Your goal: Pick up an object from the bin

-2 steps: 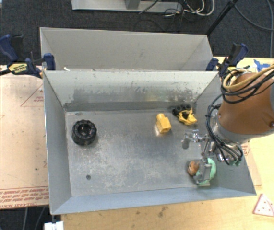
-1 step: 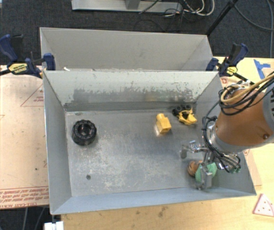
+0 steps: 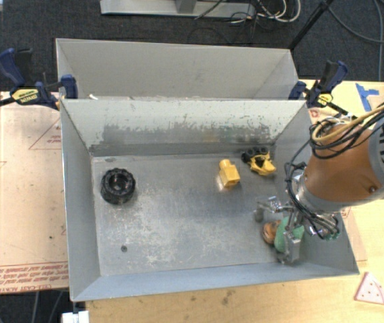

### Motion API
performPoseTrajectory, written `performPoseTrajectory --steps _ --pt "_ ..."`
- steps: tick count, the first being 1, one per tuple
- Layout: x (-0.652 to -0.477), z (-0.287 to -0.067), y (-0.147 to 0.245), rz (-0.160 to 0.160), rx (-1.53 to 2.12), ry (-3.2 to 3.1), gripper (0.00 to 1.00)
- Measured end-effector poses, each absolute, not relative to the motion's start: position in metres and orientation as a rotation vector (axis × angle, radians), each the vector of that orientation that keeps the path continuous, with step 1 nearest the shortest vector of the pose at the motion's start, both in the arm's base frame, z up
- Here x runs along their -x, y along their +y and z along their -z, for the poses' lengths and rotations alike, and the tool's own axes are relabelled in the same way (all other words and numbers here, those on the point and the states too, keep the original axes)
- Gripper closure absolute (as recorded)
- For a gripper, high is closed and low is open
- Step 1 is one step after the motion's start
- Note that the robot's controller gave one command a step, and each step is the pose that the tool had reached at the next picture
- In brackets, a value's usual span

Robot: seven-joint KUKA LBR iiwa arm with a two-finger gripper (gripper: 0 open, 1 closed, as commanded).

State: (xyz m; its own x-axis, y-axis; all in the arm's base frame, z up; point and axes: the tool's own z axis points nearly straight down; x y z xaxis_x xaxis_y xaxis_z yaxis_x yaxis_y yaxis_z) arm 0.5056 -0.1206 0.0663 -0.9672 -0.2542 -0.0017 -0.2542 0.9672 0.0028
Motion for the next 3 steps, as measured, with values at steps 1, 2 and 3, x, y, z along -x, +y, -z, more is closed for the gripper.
performPoseTrajectory --steps 1,2,3 --pt "-0.505 -0.072 -0.128 -0.001 0.353 3.119 0.00" --pt "-0.483 -0.070 -0.152 -0.002 0.401 3.112 1.00" --pt "-0.483 -0.070 -0.152 -0.001 0.402 3.112 1.00"
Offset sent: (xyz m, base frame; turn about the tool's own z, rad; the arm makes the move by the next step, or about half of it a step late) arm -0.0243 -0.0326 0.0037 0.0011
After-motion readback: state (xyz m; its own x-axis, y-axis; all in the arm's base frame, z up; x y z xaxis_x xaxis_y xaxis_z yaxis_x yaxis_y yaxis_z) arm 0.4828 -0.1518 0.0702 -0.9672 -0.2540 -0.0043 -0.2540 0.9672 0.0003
